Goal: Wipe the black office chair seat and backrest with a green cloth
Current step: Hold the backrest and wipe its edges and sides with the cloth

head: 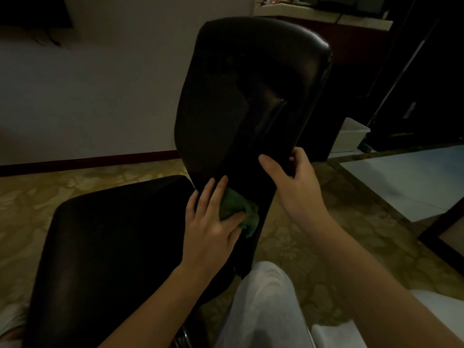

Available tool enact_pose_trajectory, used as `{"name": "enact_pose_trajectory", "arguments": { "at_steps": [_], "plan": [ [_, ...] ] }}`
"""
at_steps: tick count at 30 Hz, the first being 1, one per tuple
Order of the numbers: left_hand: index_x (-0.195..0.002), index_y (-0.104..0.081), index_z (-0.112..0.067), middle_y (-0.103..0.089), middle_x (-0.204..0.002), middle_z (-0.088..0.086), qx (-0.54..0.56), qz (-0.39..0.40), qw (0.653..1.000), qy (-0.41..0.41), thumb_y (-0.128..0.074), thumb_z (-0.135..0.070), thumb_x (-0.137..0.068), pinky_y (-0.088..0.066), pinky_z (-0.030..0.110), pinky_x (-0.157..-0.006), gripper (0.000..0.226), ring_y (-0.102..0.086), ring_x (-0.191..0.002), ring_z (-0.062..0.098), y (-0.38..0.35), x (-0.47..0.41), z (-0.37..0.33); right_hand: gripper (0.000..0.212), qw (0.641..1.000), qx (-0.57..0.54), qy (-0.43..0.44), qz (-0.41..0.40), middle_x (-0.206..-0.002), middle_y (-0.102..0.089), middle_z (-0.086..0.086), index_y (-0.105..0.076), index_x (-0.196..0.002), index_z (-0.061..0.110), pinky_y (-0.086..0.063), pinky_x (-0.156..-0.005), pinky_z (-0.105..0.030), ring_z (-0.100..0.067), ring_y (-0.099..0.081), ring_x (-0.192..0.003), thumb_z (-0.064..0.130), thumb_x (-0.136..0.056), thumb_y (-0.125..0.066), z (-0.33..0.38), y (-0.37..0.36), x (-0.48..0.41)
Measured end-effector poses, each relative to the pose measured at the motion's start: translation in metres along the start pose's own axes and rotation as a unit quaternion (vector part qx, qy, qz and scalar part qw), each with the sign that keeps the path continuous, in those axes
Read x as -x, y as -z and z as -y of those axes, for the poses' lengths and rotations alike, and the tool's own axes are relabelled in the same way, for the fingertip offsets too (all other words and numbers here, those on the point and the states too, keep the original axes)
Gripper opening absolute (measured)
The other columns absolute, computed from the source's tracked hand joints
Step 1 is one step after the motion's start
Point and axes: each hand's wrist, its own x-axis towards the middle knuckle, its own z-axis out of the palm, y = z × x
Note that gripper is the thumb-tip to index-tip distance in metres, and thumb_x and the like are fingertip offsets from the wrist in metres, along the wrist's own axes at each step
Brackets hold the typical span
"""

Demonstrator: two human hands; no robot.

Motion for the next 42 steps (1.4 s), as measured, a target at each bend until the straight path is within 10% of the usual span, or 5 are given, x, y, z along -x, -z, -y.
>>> {"name": "enact_pose_trajectory", "arguments": {
  "at_steps": [27, 35, 42],
  "plan": [
    [-0.110, -0.074, -0.034, -0.018, -0.162, 0.013, 0.029, -0.049, 0.998, 0.018, -0.061, -0.035, -0.092, -0.019, 0.062, -0.117, 0.022, -0.014, -0.151, 0.039, 0.017, -0.034, -0.021, 0.050, 1.000, -0.030, 0.004, -0.008, -0.110, -0.067, 0.009, -0.056, -0.121, 0.023, -0.057, -0.080, -0.026, -0.003, -0.065, -0.100, 0.051, -0.082, -0.069, -0.008, -0.004, 0.004],
    [-0.114, -0.069, -0.023, -0.048, -0.119, 0.004, 0.006, -0.160, 0.987, -0.018, -0.070, -0.029, -0.088, -0.036, 0.043, -0.094, 0.026, -0.048, -0.112, 0.026, 0.030, -0.037, -0.028, 0.049, 0.999, -0.047, 0.008, -0.004, -0.102, -0.067, 0.008, -0.056, -0.118, 0.018, -0.053, -0.068, -0.017, -0.002, -0.067, -0.091, 0.048, -0.081, -0.068, -0.007, -0.004, 0.004],
    [-0.118, -0.070, -0.018, -0.057, -0.123, 0.009, -0.022, -0.046, 0.997, -0.051, -0.066, -0.022, -0.088, -0.042, 0.041, -0.092, 0.031, -0.049, -0.115, 0.031, 0.002, -0.023, -0.012, 0.047, 0.997, -0.072, 0.005, -0.006, -0.104, -0.068, 0.006, -0.058, -0.117, 0.018, -0.053, -0.076, -0.020, -0.005, -0.066, -0.096, 0.048, -0.082, -0.066, -0.009, -0.005, 0.004]
  ]
}}
